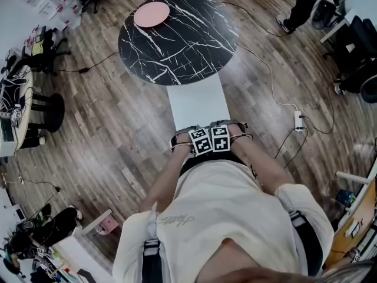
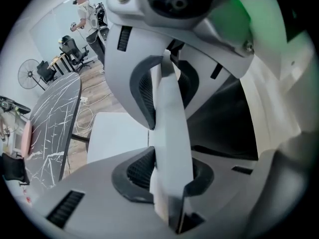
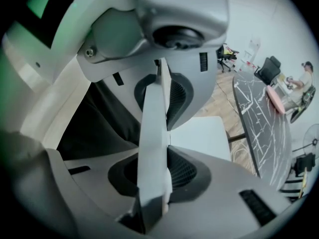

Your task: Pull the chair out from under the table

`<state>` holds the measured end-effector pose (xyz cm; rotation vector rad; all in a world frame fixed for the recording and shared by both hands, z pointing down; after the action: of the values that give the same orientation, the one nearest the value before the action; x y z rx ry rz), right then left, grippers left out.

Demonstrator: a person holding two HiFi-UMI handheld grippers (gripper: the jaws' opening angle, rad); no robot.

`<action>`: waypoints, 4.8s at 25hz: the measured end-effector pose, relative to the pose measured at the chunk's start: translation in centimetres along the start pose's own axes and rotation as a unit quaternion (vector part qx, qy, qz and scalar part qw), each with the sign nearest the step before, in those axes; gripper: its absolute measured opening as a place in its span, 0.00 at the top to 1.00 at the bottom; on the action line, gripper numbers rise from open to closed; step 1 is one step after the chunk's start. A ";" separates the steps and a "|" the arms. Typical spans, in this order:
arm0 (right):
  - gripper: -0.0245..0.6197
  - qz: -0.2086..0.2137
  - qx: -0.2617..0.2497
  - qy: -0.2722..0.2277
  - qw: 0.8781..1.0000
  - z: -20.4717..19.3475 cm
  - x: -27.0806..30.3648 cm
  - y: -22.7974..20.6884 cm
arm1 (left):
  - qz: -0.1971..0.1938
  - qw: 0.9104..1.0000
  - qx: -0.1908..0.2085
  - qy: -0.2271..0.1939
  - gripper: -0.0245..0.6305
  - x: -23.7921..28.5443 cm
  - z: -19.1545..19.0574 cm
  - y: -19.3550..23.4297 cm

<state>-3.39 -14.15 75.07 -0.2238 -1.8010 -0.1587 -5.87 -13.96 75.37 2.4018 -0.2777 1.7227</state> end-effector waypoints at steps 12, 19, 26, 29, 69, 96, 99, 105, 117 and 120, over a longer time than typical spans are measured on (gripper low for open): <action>0.83 0.030 -0.021 0.001 0.999 -0.4 -0.5 5.7 | -0.025 0.999 -0.028 0.004 0.82 0.0 0.5 -5.8; 0.83 0.026 -0.032 0.001 0.999 -0.4 -0.4 8.2 | -0.017 0.999 -0.030 0.007 0.82 0.1 0.3 -8.4; 0.83 0.038 -0.036 -0.006 0.999 -0.7 -0.7 10.5 | -0.020 0.999 -0.045 0.011 0.82 0.1 0.7 -10.8; 0.83 0.032 -0.038 -0.009 0.999 -0.9 -0.7 11.1 | -0.013 0.999 -0.048 0.011 0.82 0.2 0.8 -11.4; 0.81 0.062 -0.001 -0.002 0.998 -1.5 -0.3 19.8 | -0.035 0.999 -0.021 0.006 0.82 0.9 0.9 -20.1; 0.72 0.015 0.155 -0.186 0.970 -0.1 -12.7 15.4 | 0.059 0.949 -0.185 -0.248 0.76 -14.0 2.8 -14.9; 0.80 -0.047 0.187 -0.252 0.948 -0.1 -16.1 13.6 | 0.127 0.919 -0.225 -0.298 0.83 -16.3 2.3 -12.7; 0.95 -0.112 0.223 -0.337 0.908 0.0 -20.4 11.6 | 0.181 0.854 -0.297 -0.387 0.94 -21.0 1.5 -10.5; 0.95 -0.185 0.281 -0.500 0.798 1.5 -29.8 8.8 | 0.260 0.782 -0.319 -0.468 0.94 -29.4 3.2 -8.9; 0.95 -0.212 0.259 -0.501 0.798 2.0 -31.4 8.4 | 0.268 0.778 -0.310 -0.477 0.94 -30.5 4.0 -8.8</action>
<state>3.90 -7.69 44.01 0.6267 -2.8497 0.1941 -9.64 -4.89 44.91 2.4897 -1.4886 0.1731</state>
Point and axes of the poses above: the fingertips, and each gripper's own axes: x forward along the fingers, y to its left, z out of its top, the point moved 4 cm from there along -x, backward along the fingers, and after that the axes turned 1 degree about z, right-handed, at the moved point
